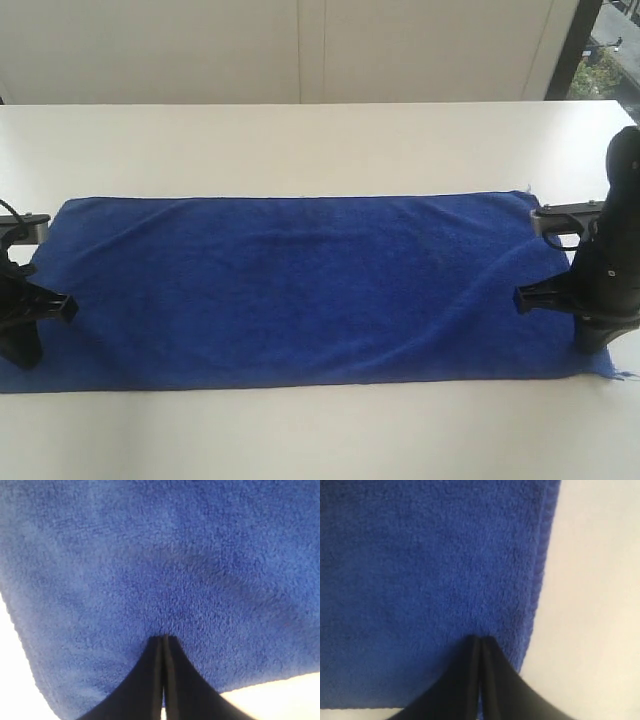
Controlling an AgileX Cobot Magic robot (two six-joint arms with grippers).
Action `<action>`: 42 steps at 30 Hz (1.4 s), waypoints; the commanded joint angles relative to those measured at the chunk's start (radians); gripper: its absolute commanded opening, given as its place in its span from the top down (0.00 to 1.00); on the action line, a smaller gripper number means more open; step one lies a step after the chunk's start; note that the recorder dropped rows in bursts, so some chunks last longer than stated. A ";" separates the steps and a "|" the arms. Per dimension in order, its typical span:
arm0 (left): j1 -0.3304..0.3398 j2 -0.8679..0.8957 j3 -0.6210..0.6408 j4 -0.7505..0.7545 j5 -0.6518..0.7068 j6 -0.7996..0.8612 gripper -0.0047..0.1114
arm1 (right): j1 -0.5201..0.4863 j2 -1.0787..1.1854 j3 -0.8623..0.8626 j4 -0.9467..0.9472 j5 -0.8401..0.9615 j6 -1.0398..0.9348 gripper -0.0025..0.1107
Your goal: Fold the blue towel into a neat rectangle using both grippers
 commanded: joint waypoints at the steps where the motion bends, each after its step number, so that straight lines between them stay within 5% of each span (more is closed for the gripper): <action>1: 0.001 0.009 0.008 -0.013 0.010 -0.011 0.96 | -0.002 -0.003 0.004 -0.013 0.014 0.007 0.98; 24: 0.001 0.009 0.008 -0.013 0.004 -0.011 0.96 | -0.002 -0.015 -0.021 -0.075 0.100 0.012 0.98; 42: 0.001 0.036 0.008 -0.013 -0.017 -0.011 0.96 | -0.002 -0.025 0.003 0.056 -0.074 -0.037 0.98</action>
